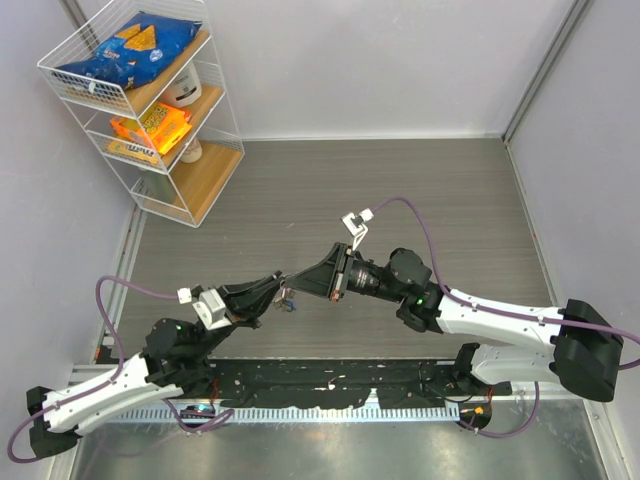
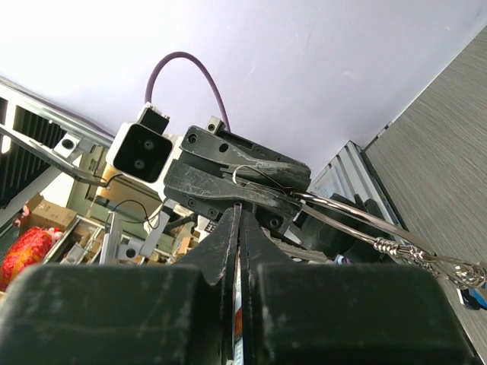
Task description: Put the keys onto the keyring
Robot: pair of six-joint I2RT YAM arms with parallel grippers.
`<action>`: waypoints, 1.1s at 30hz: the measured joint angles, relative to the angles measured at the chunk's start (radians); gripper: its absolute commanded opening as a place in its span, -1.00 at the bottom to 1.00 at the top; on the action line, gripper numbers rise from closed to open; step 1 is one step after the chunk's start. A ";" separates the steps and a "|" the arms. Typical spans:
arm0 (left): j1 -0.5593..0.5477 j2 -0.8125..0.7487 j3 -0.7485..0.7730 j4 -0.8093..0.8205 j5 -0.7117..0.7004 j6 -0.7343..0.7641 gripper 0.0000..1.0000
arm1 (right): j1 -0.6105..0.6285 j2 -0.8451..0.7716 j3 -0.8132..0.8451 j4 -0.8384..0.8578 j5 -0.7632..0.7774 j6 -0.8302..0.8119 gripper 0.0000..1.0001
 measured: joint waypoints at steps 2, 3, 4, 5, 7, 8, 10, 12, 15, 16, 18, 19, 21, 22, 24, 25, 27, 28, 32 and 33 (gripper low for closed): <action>0.000 -0.002 0.000 0.003 0.002 0.000 -1.00 | 0.000 0.000 -0.002 0.001 0.005 0.003 -0.89; 0.000 -0.002 0.000 0.005 0.003 0.000 -1.00 | 0.000 0.000 -0.003 0.001 0.006 0.005 -0.89; 0.000 -0.002 0.000 0.006 0.005 0.000 -1.00 | 0.000 0.000 -0.004 0.001 0.007 0.007 -0.88; 0.000 -0.002 0.000 0.006 0.006 0.000 -1.00 | 0.000 0.001 -0.005 0.001 0.009 0.010 -0.88; 0.000 -0.002 0.000 0.007 0.008 0.000 -1.00 | 0.000 0.002 -0.005 0.003 0.011 0.014 -0.88; 0.000 -0.001 0.000 0.008 0.010 0.000 -1.00 | 0.000 0.004 -0.005 0.009 0.013 0.016 -0.89; 0.000 -0.001 -0.002 0.012 0.016 0.000 -1.00 | 0.000 0.009 -0.007 0.016 0.014 0.021 -0.89; 0.000 -0.001 -0.002 0.014 0.021 0.001 -1.00 | 0.000 0.014 -0.009 0.023 0.017 0.026 -0.88; 0.000 0.000 -0.005 0.018 0.026 0.001 -1.00 | 0.000 0.019 -0.010 0.026 0.020 0.034 -0.88; 0.000 0.001 -0.006 0.020 0.027 0.002 -1.00 | 0.000 0.020 -0.010 0.029 0.021 0.037 -0.89; 0.000 0.003 -0.007 0.021 0.031 0.002 -1.00 | 0.000 0.020 -0.010 0.031 0.023 0.041 -0.89; 0.000 0.005 -0.007 0.021 0.034 0.002 -1.00 | 0.000 0.020 -0.010 0.032 0.024 0.042 -0.89; 0.000 0.008 -0.007 0.024 0.038 0.003 -1.00 | 0.000 0.021 -0.010 0.034 0.025 0.044 -0.89; 0.000 0.010 -0.007 0.026 0.039 0.004 -1.00 | 0.000 0.021 -0.010 0.034 0.025 0.045 -0.88; 0.000 0.012 -0.007 0.030 0.040 0.006 -1.00 | 0.000 0.021 -0.010 0.035 0.025 0.047 -0.89; 0.000 0.013 -0.007 0.031 0.040 0.006 -1.00 | 0.000 0.021 -0.010 0.035 0.025 0.048 -0.88; 0.000 0.013 -0.007 0.035 0.042 0.008 -1.00 | 0.000 0.021 -0.010 0.037 0.026 0.049 -0.89; 0.000 0.013 -0.008 0.037 0.042 0.008 -1.00 | 0.000 0.022 -0.010 0.038 0.027 0.051 -0.89; 0.002 0.016 -0.013 0.048 0.041 0.009 -1.00 | 0.000 0.028 -0.010 0.043 0.029 0.059 -0.88; 0.002 0.018 -0.014 0.053 0.040 0.010 -1.00 | 0.000 0.029 -0.010 0.045 0.030 0.062 -0.89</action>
